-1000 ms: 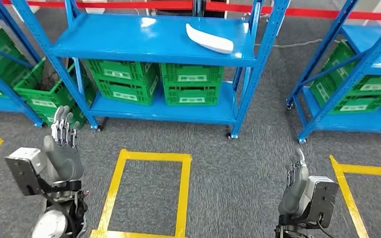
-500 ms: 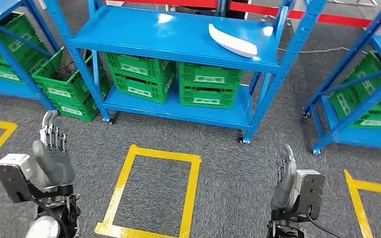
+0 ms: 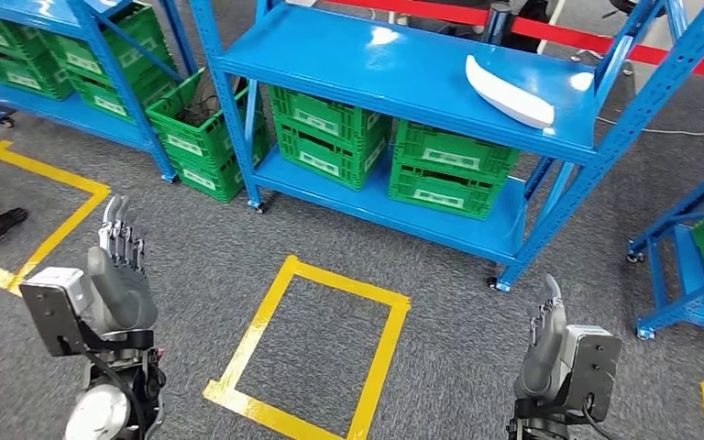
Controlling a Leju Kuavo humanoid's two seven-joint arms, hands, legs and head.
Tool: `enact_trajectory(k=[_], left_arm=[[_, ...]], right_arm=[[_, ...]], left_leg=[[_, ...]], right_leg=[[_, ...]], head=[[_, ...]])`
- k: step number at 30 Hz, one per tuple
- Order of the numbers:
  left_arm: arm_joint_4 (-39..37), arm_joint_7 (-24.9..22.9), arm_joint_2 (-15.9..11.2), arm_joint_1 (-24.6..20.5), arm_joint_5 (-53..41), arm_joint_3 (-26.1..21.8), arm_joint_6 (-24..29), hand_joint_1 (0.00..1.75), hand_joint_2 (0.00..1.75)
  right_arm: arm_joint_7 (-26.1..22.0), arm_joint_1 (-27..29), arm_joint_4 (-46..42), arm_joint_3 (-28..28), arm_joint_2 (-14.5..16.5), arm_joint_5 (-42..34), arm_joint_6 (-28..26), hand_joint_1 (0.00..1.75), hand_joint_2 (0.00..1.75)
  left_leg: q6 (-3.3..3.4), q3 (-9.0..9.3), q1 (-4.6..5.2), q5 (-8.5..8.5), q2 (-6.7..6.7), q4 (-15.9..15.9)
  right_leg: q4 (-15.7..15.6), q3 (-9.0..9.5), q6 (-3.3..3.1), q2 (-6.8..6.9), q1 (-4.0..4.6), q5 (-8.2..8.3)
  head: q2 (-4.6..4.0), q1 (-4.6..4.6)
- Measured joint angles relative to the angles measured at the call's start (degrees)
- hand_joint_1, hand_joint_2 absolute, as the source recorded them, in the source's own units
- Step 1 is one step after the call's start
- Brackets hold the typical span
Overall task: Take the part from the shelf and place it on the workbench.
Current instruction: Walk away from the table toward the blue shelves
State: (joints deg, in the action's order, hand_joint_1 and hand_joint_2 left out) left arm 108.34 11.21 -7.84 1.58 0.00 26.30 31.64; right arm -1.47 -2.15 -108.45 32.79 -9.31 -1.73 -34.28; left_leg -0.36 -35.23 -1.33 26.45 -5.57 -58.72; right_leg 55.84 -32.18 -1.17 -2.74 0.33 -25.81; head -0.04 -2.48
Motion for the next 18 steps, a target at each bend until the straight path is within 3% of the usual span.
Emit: enact_trajectory(k=[1,3,5,6,8,10,11,14,15,18], left_arm=[[-0.04,-0.06,-0.01,-0.10,0.14,0.01,-0.11,0.00,0.00],[-0.20,-0.08,-0.02,-0.27,0.35,0.05,-0.35,0.00,0.00],[-0.40,0.27,-0.03,-0.25,0.67,0.08,-0.72,0.00,0.00],[-0.49,0.56,-0.04,-0.23,0.86,0.08,-0.96,0.00,0.00],[-0.55,1.02,-0.08,-0.27,1.12,0.08,-1.34,0.00,0.00],[-0.51,1.17,-0.08,-0.33,1.20,0.08,-1.53,0.00,0.00],[-0.47,1.25,-0.07,-0.35,1.20,0.07,-1.57,0.00,0.00],[-0.42,1.37,-0.07,-0.32,1.20,0.05,-1.64,0.00,0.00],[-0.42,1.39,-0.07,-0.33,1.20,0.05,-1.65,0.00,0.00],[-0.44,1.45,-0.07,-0.33,1.21,0.05,-1.67,0.00,0.00]], right_arm=[[-0.14,-0.02,-0.01,0.00,0.02,-0.28,-0.02,0.00,0.00],[-0.42,0.15,0.01,0.00,0.04,-0.84,-0.03,0.00,0.00],[-0.66,0.36,0.05,0.00,0.04,-1.30,0.06,0.00,0.00],[-0.80,0.37,0.07,0.00,0.04,-1.47,0.14,0.00,0.00],[-1.04,0.32,0.08,0.00,0.05,-1.73,0.28,0.00,0.00],[-1.21,0.27,0.08,0.00,0.07,-1.82,0.33,0.00,0.00],[-1.28,0.26,0.08,0.00,0.08,-1.84,0.34,0.00,0.00],[-1.39,0.26,0.08,0.00,0.09,-1.85,0.36,0.00,0.00],[-1.40,0.21,0.08,0.00,0.09,-1.85,0.36,0.00,0.00],[-1.44,0.15,0.08,0.00,0.09,-1.85,0.36,0.00,0.00]], left_leg=[[-0.17,-0.96,0.10,1.29,1.40,-2.07],[-0.51,-4.28,0.02,4.66,4.24,-9.20],[-0.73,-6.29,-0.08,5.65,5.22,-13.69],[-0.73,-5.79,-0.09,4.79,5.36,-12.99],[-0.49,-1.67,-0.03,1.92,5.56,-5.87],[-0.04,2.10,0.18,0.88,5.74,0.40],[0.28,2.82,0.31,1.05,5.75,1.65],[1.27,3.31,0.29,0.90,5.42,2.02],[1.55,3.65,0.21,0.89,5.35,2.08],[2.04,4.21,0.24,1.03,5.20,2.12]], right_leg=[[-0.71,0.40,0.03,0.57,-0.21,0.28],[-1.02,0.55,0.05,1.37,-0.25,0.35],[-0.90,0.44,0.21,2.04,-0.21,0.16],[-0.78,0.41,0.32,2.32,-0.20,0.04],[-0.27,0.43,0.71,2.71,-0.20,-0.24],[0.28,0.28,1.38,2.92,-0.03,-0.68],[0.52,0.28,1.80,2.97,0.01,-0.71],[1.79,0.00,2.82,2.96,-0.15,-0.50],[3.13,-0.73,3.10,2.95,-0.24,-1.11],[12.25,-5.91,3.96,2.93,-0.61,-5.16]], head=[[0.00,0.31],[0.00,1.13],[0.00,1.60],[0.00,1.80],[0.00,2.21],[0.00,2.34],[0.00,2.30],[0.00,2.09],[0.00,1.88],[0.00,1.00]])
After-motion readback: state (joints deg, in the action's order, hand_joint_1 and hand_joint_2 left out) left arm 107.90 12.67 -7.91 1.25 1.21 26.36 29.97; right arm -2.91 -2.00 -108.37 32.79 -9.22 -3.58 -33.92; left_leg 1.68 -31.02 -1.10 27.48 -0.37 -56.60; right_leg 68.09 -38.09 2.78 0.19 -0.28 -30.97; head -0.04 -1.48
